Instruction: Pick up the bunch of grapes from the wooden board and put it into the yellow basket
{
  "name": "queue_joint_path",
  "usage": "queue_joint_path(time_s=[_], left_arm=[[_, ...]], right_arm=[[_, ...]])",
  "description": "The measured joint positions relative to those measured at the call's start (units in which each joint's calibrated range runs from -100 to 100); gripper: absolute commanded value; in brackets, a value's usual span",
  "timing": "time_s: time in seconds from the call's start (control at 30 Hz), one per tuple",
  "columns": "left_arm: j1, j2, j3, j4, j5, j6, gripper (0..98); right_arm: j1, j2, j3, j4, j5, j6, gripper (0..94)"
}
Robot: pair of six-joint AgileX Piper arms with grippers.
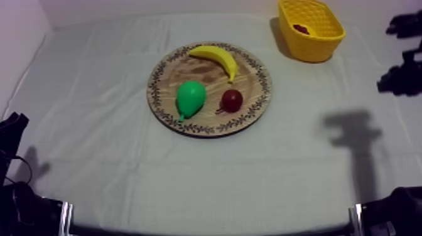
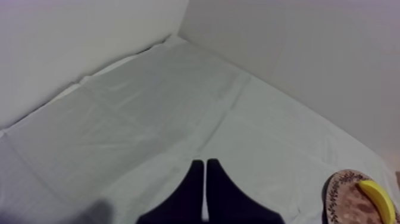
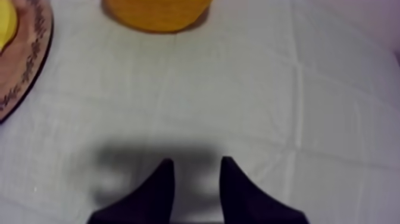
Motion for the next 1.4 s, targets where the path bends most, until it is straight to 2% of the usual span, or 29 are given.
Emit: queue_joint_path(time_s=[0.2,0.43,0.57,0.67,0.77,0.9,1.0,1.17,1.4], left_arm=[[0.0,0.0,0.0,0.0,0.0,0.0,0.1],[0.0,0.0,0.0,0.0,0.0,0.0,0.1],[0.0,0.0,0.0,0.0,0.0,0.0,0.1],[0.0,0.0,0.0,0.0,0.0,0.0,0.1],[0.0,0.0,0.0,0.0,0.0,0.04,0.1],[0.0,0.0,0.0,0.0,0.0,0.04,0.1],[0.0,0.0,0.0,0.0,0.0,0.04,0.1],[0.0,0.0,0.0,0.0,0.0,0.04,0.1],[0.0,0.0,0.0,0.0,0.0,0.04,0.1]], right_arm=[[-2.0,-15.41,13.54,-1.27,-0.21,-0.34,2.3],[-1.19,-32.98,24.92,-3.24,0.77,-1.55,0.4],[-1.27,-40.95,30.01,-3.34,-2.6,-1.31,0.4],[-1.61,-46.57,33.9,-1.27,-6.15,-2.36,4.3],[-1.74,-50.13,35.57,0.25,-5.97,-5.16,8.7],[-2.13,-53.25,35.78,2.15,-5.28,-8.64,4.6],[-2.38,-54.5,35.78,2.43,-4.89,-9.53,1.8],[-3.38,-56.25,35.9,2.64,-5.08,-7.73,0.6],[-4.12,-57.45,35.9,2.66,-5.83,-0.15,0.4]])
